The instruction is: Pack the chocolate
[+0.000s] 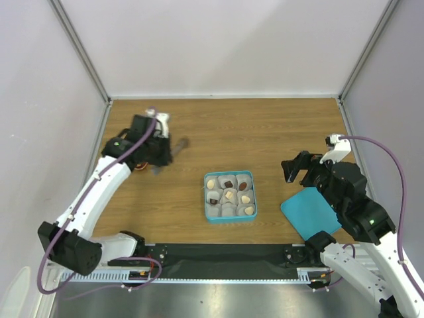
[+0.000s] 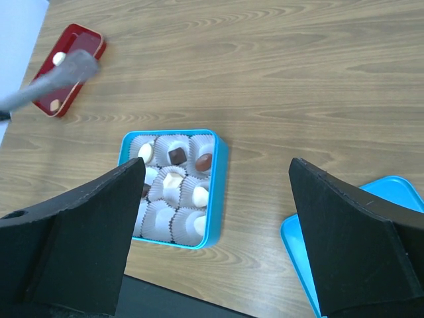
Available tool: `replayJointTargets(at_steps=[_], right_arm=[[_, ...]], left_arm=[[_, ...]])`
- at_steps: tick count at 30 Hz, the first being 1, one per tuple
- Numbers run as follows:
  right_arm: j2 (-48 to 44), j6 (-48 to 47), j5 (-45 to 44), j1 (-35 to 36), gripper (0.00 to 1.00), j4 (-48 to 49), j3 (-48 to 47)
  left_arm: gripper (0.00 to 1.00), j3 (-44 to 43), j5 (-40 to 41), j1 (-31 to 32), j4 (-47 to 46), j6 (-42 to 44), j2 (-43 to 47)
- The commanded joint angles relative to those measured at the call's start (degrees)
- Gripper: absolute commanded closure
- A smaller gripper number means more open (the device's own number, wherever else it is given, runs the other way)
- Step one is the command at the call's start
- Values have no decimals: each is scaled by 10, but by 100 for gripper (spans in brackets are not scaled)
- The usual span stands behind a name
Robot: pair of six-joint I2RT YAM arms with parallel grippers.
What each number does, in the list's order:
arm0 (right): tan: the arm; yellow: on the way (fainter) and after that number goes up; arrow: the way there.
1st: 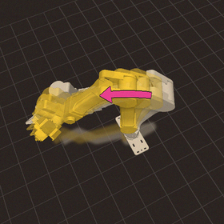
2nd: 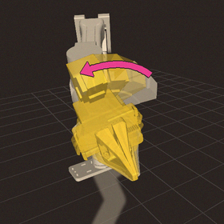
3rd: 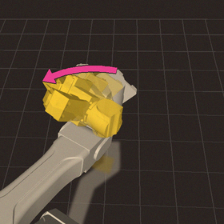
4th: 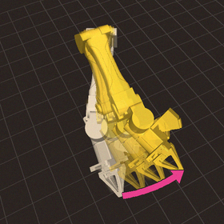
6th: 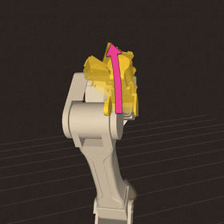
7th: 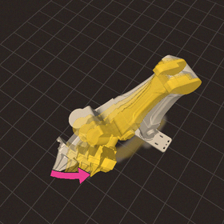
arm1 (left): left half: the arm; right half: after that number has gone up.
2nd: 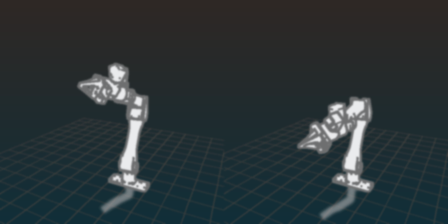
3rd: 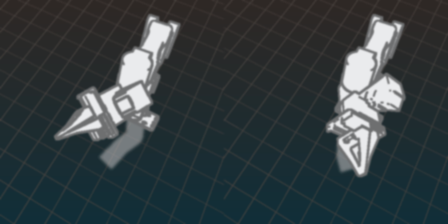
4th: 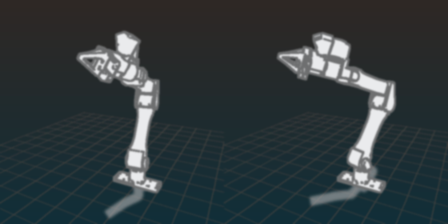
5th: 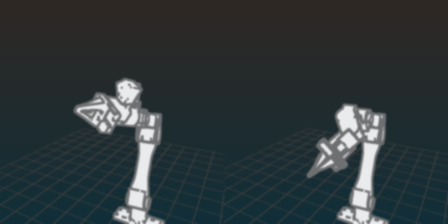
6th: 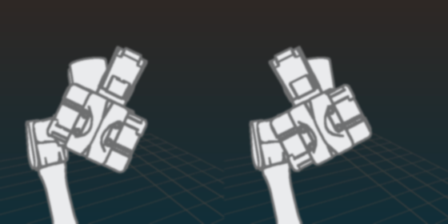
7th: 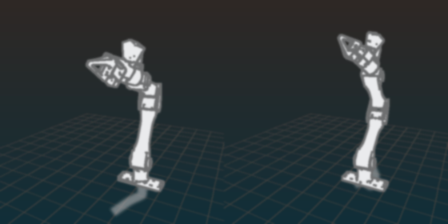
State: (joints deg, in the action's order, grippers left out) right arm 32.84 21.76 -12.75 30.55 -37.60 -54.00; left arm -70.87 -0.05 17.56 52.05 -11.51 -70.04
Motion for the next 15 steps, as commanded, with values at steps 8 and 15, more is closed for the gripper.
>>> replayJointTargets(at_steps=[8, 15], right_arm=[[12, -27, -56, -3, 4, -12, -23], [26, -35, -57, -4, 4, -20, -36]], left_arm=[[77, 56, -176, 250, -2, 9, 92], [75, 91, -177, 316, 9, 9, 135]])
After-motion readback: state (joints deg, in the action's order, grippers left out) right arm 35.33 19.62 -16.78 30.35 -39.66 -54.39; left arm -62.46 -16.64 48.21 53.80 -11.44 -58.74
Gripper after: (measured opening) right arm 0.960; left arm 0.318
